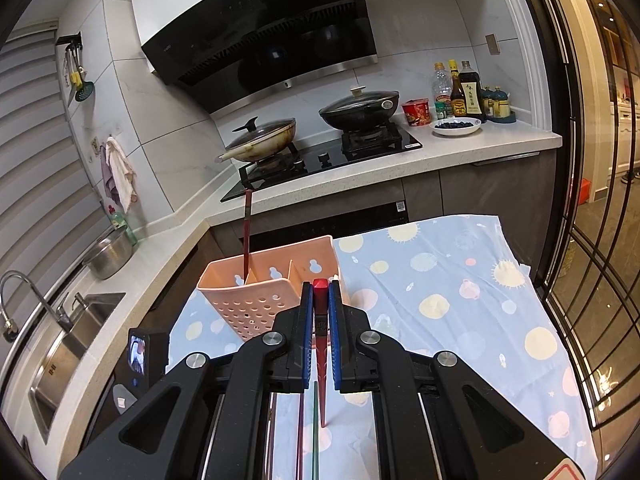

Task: Organize utensils
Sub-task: 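Lift both held chopsticks and carry them above the pink holder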

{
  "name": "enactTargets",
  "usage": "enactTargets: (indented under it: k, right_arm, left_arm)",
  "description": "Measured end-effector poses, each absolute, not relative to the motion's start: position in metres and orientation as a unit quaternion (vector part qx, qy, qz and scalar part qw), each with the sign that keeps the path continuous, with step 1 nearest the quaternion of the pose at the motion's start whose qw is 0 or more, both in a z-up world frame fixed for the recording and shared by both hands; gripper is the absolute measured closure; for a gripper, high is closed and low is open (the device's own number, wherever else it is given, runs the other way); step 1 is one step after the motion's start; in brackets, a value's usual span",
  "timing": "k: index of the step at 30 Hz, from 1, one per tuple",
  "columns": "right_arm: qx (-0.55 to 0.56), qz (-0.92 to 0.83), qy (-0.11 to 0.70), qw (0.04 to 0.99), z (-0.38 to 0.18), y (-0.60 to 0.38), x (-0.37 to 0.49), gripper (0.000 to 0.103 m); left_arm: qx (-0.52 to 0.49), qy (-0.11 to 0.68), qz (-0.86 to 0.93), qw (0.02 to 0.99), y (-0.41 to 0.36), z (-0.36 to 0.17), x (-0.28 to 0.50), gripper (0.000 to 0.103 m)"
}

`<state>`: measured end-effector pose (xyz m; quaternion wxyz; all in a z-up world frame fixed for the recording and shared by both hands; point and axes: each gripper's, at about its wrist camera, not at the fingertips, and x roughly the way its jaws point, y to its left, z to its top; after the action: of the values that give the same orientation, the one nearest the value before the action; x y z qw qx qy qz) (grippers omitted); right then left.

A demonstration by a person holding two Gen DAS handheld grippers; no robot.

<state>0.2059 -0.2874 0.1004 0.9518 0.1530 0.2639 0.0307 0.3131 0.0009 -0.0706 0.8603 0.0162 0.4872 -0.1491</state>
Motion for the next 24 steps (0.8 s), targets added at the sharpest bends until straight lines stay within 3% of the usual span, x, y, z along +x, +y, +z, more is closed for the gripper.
enactTargets:
  k: [6, 24]
  right_arm:
    - [0.149, 0.030, 0.257, 0.955, 0.106, -0.284, 0.202, 0.096]
    - [0.122, 0.036, 0.182, 0.975, 0.189, -0.286, 0.225, 0.096]
  left_arm:
    - [-0.009, 0.452, -0.165, 0.877, 0.011, -0.028, 0.294, 0.096]
    - [-0.020, 0.220, -0.237, 0.946, 0.004, 0.209, 0.245, 0.096]
